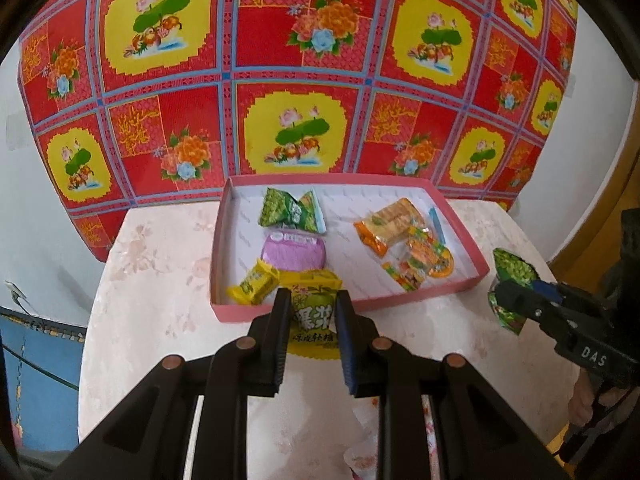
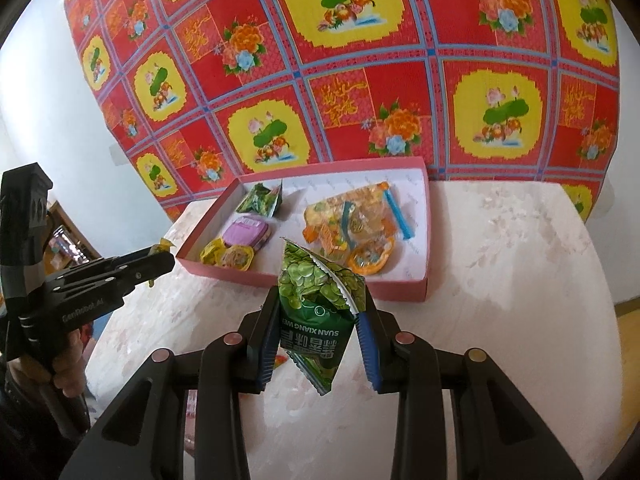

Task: Organize snacks
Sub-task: 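Carry the green pea bag and yellow bag over the pink box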

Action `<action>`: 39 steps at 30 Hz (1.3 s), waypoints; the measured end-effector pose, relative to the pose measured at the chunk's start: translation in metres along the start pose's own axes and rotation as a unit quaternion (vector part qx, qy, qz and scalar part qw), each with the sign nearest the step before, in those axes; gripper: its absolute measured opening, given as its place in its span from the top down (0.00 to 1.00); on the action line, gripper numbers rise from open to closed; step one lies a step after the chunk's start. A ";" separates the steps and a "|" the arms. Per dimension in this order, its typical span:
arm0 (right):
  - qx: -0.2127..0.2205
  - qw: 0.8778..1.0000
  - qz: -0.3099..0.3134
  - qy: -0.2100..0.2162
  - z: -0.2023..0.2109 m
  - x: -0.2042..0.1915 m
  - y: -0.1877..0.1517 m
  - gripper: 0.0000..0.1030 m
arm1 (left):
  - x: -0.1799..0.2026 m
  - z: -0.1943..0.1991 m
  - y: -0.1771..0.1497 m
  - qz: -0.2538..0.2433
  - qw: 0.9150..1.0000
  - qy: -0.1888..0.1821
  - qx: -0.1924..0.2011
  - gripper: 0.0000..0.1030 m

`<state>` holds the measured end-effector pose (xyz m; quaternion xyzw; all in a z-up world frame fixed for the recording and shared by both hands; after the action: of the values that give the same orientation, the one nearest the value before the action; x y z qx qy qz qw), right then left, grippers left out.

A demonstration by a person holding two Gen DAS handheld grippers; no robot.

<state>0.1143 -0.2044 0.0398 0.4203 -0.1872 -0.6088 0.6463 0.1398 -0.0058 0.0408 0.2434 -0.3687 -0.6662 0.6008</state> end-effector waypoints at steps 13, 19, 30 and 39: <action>0.004 1.000 0.025 -0.012 -0.016 -0.001 0.018 0.65 | -0.014 -0.024 0.029 0.012 1.000 0.008 0.012 0.78; 0.002 0.999 0.026 -0.020 -0.027 0.006 0.026 0.65 | -0.009 -0.042 0.036 0.010 1.000 0.000 0.007 0.78; -0.012 0.999 0.031 -0.023 -0.053 0.016 0.044 0.65 | 0.010 -0.073 0.047 -0.002 1.000 -0.014 -0.001 0.78; -0.012 0.999 0.041 -0.012 -0.078 0.013 0.063 0.65 | 0.017 -0.099 0.056 0.000 1.000 -0.019 -0.004 0.78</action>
<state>0.2151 -0.1978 0.0400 0.3974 -0.2049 -0.5888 0.6734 0.2476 -0.0422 0.0265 0.2280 -0.3777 -0.6722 0.5945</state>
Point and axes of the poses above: each gripper's, at about its wrist camera, not at the fingertips, and z roughly against the way its jaws point, x to its right, y to its top, the point moved 6 cm from there along -z, roughly the way its jaws point, and after that the axes turned 10 degrees about x, right-handed, at the moved point
